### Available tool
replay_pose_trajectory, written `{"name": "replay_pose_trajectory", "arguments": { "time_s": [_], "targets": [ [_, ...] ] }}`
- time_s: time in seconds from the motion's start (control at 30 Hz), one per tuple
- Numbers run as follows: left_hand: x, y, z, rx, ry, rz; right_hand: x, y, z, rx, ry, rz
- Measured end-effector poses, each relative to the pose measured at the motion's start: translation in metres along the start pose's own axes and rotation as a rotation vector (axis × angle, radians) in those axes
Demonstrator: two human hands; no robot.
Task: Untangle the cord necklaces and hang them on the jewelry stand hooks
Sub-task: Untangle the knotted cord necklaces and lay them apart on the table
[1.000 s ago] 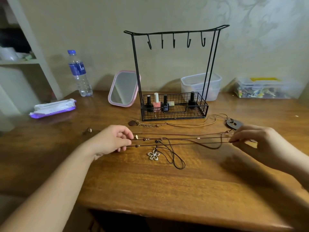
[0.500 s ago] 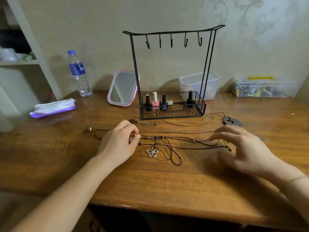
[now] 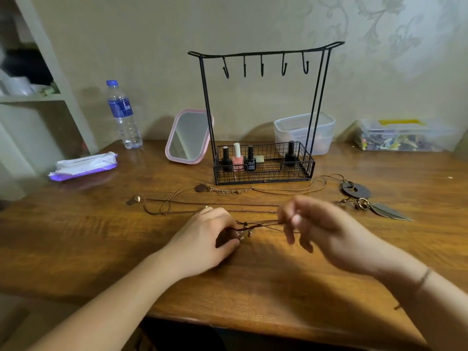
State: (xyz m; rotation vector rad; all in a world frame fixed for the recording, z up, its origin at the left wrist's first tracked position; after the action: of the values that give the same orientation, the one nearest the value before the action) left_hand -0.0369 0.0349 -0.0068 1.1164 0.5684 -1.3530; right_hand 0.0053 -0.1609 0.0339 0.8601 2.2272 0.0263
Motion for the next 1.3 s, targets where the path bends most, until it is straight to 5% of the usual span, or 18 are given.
{"name": "replay_pose_trajectory", "arguments": {
  "time_s": [0.1,0.2,0.33,0.5,0.63,0.73,0.83,0.9,1.0,1.13,1.3],
  "targets": [
    [0.000,-0.001,0.006,0.085,-0.012,-0.017,-0.026,0.012,0.000,0.026,0.496,0.185],
    [-0.001,0.002,0.005,0.018,-0.084,-0.010,-0.032,0.024,0.006,0.070,0.682,0.228],
    [-0.009,0.003,-0.010,-0.191,-0.459,0.107,-0.039,0.024,0.012,0.077,0.661,0.346],
    [-0.023,0.001,-0.012,-0.352,-1.383,0.370,-0.031,0.021,0.019,0.134,0.801,0.301],
    [-0.017,0.010,-0.012,-0.573,-1.655,0.566,-0.020,0.024,0.027,0.234,0.840,0.249],
    [-0.009,0.017,-0.009,-0.680,-1.890,0.497,-0.013,0.023,0.032,0.368,0.547,0.175],
    [-0.009,0.027,0.001,-0.622,-1.834,0.347,-0.015,0.027,0.018,0.285,-0.225,0.232],
    [-0.010,0.034,0.013,-0.541,-1.640,0.267,-0.007,0.035,0.001,0.152,-0.440,0.297],
    [-0.009,0.042,0.027,-0.444,-1.312,0.227,0.008,0.051,-0.017,0.050,-0.476,0.305],
    [-0.016,0.044,0.026,-0.348,-1.197,0.250,0.003,0.060,-0.038,-0.081,-0.451,0.454],
    [-0.008,0.037,0.027,-0.107,-1.048,0.061,0.000,0.062,-0.036,-0.059,-0.014,0.193]
  ]
}}
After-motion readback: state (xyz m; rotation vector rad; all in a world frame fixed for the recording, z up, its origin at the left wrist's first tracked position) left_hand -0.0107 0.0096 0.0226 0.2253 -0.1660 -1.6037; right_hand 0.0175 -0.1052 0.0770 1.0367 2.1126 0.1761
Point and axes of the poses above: each hand's wrist, its own y-axis towards the middle knuckle, its own x-axis out of the palm, z = x × y, the point moved 6 cm from there along y, towards the middle knuckle, and after that the axes turned 9 degrees about -y, right-handed, at the moved point
